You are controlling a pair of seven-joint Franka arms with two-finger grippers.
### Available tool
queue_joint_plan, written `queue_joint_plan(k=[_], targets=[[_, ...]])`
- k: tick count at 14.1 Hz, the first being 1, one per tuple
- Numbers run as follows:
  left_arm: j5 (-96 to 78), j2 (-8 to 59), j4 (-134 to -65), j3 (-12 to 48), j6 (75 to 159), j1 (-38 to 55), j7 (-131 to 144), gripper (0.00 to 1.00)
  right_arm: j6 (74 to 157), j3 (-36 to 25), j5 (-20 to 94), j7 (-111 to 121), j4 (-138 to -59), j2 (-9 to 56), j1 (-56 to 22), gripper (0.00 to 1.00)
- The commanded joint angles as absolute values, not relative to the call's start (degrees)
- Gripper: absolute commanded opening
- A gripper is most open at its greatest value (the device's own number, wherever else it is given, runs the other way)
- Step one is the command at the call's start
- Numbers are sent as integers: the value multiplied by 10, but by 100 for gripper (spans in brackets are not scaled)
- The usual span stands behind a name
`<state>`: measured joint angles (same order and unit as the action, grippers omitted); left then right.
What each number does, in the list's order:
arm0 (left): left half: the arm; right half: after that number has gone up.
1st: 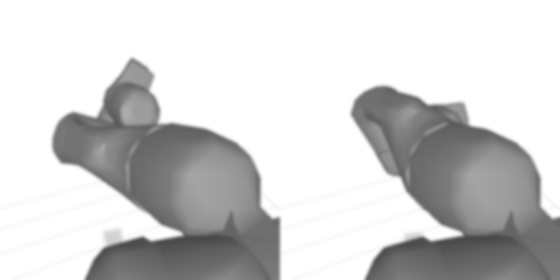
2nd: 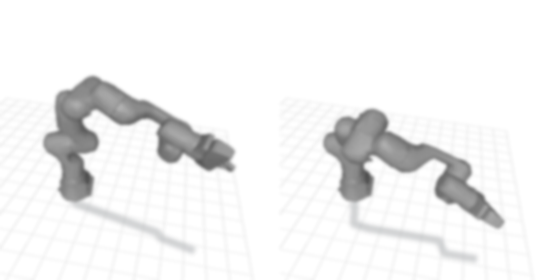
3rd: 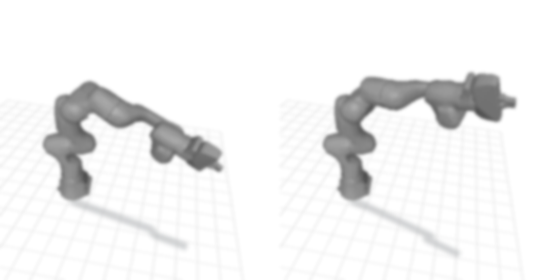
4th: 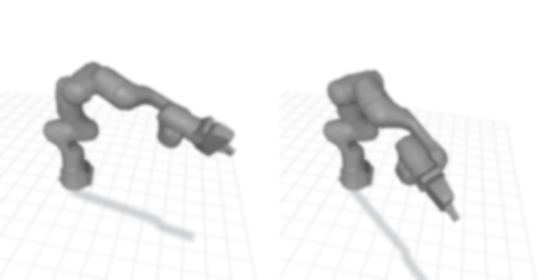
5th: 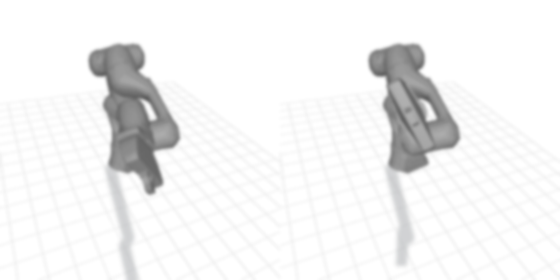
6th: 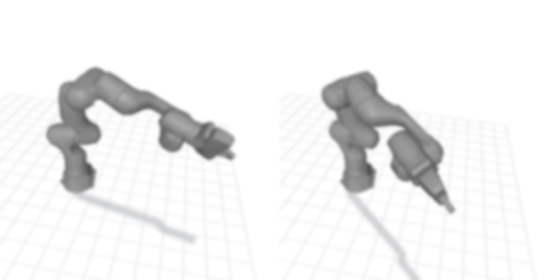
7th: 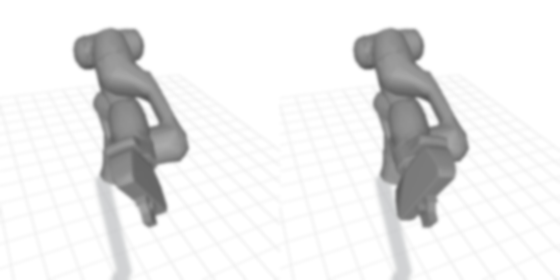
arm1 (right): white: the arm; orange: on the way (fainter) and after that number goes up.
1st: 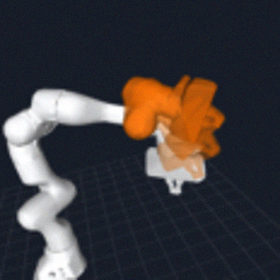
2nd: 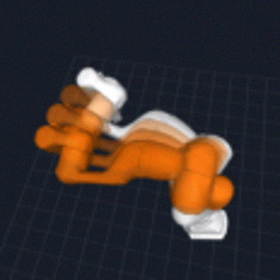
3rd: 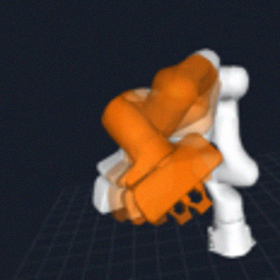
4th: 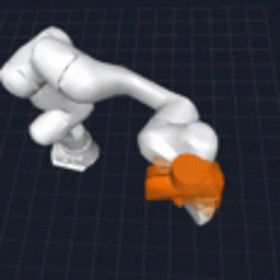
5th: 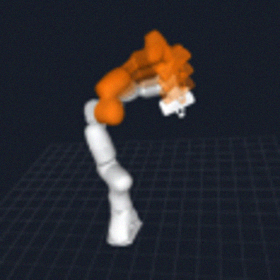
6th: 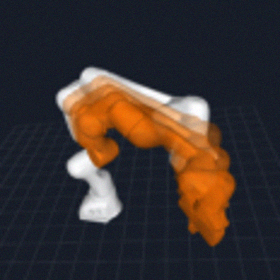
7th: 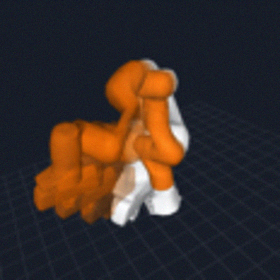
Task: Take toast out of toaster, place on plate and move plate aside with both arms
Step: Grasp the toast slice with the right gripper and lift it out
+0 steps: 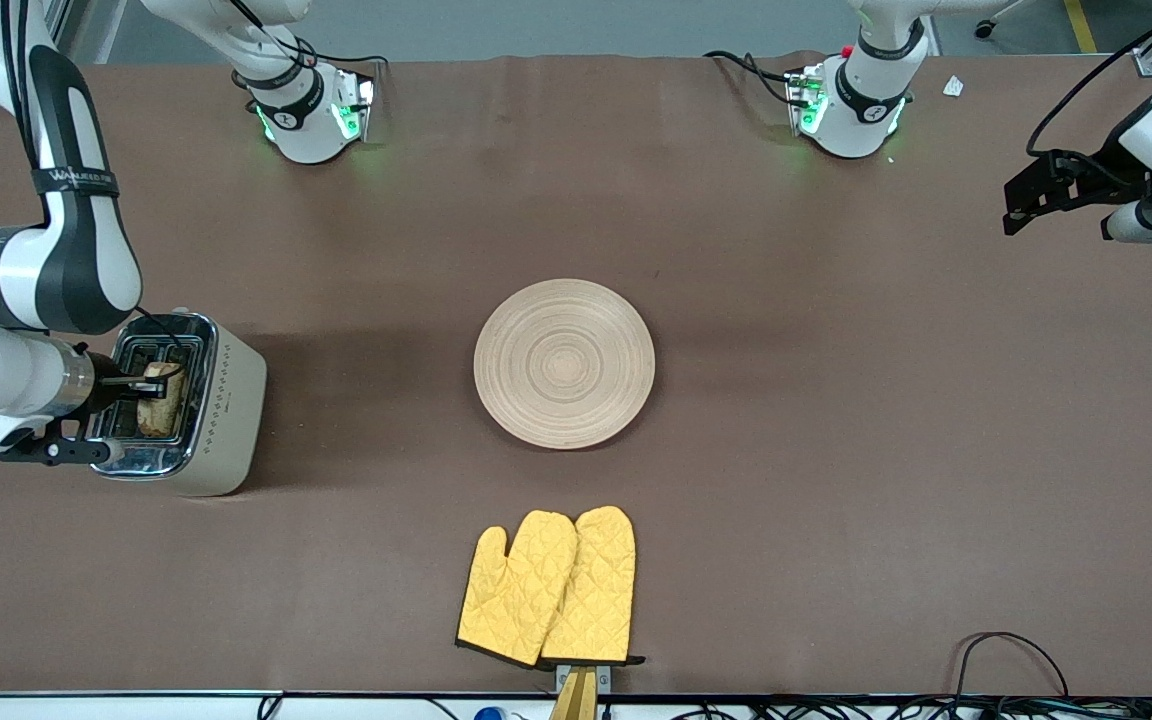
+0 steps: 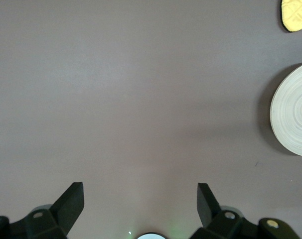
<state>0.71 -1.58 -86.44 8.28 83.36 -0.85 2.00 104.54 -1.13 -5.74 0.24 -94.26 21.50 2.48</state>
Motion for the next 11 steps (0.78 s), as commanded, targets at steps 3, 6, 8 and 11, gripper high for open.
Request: queue_joint_plan(k=[3,6,8,11], targets=[[11,-18,-860,85,831,-11,13,100,999,-6,-65,1,-937,146,9,2],[14,-18,-860,85,831,-11,14,100,956,-6,-63,-2,-937,97,-21,2],[15,-18,-860,84,831,-11,14,100,947,-4,-58,-3,-933,84,-46,2],[14,-15,-860,85,834,-11,14,100,937,-6,-17,-23,-929,89,-101,2]])
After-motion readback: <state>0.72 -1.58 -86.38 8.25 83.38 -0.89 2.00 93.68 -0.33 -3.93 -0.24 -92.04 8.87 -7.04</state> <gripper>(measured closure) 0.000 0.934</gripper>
